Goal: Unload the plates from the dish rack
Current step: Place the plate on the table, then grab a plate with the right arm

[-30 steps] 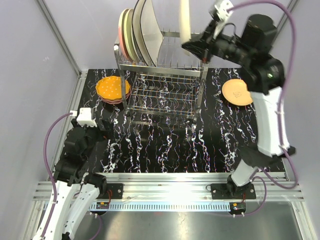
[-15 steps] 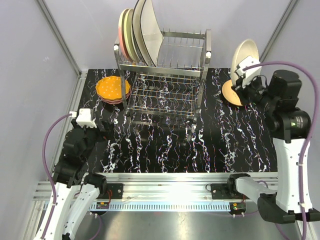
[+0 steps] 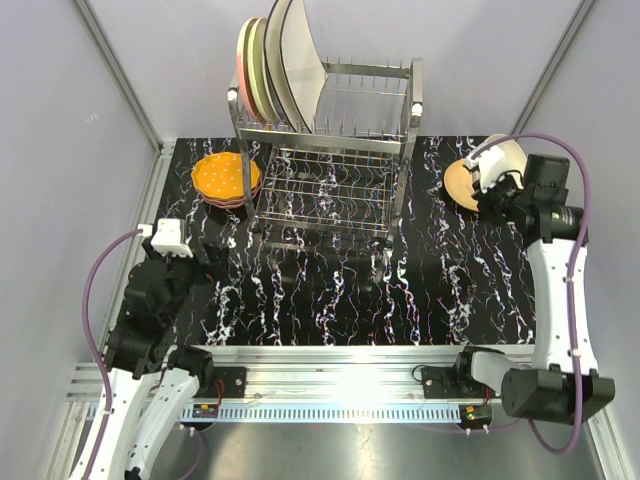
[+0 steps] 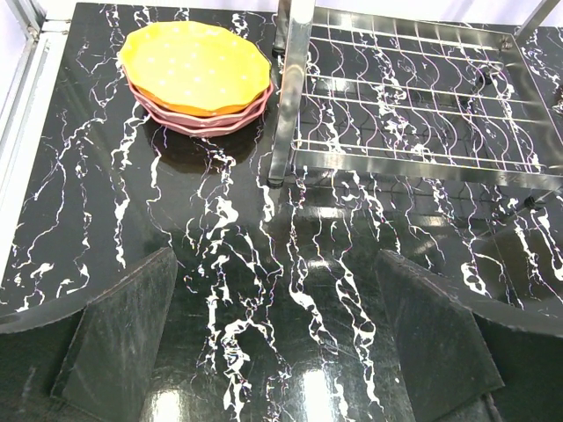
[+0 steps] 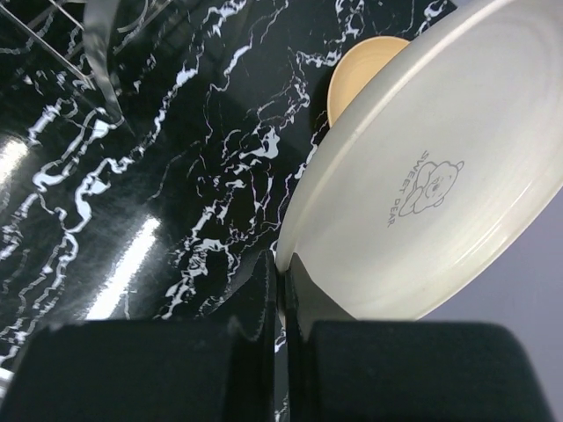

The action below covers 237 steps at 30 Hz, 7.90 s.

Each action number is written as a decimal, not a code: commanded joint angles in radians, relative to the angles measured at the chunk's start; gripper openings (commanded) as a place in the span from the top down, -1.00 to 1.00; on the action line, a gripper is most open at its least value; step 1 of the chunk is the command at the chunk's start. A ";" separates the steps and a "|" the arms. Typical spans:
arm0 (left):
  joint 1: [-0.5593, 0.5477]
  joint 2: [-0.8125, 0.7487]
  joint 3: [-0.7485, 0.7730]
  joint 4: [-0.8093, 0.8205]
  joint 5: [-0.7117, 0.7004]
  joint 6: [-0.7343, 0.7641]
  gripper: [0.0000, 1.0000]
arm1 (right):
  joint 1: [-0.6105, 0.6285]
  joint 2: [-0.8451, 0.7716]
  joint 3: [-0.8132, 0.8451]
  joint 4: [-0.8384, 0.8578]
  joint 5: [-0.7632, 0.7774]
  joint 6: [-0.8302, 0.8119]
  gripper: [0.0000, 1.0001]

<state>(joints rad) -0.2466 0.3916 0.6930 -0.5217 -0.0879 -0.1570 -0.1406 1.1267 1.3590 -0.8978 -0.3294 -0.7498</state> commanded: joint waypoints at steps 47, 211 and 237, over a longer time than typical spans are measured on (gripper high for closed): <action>0.004 0.004 -0.013 0.051 0.030 0.011 -0.98 | -0.016 0.976 0.358 0.300 0.271 -0.441 0.87; 0.003 0.062 -0.015 0.043 -0.010 0.022 -0.98 | 0.949 0.993 1.411 0.810 0.624 0.441 1.00; 0.003 0.062 -0.016 0.043 -0.007 0.024 -0.98 | 0.947 1.047 1.436 0.945 0.759 0.527 1.00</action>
<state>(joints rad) -0.2466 0.4530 0.6781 -0.5224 -0.0917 -0.1474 0.7956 2.2196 2.6965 -0.2142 0.4450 -0.2489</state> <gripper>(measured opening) 0.985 0.242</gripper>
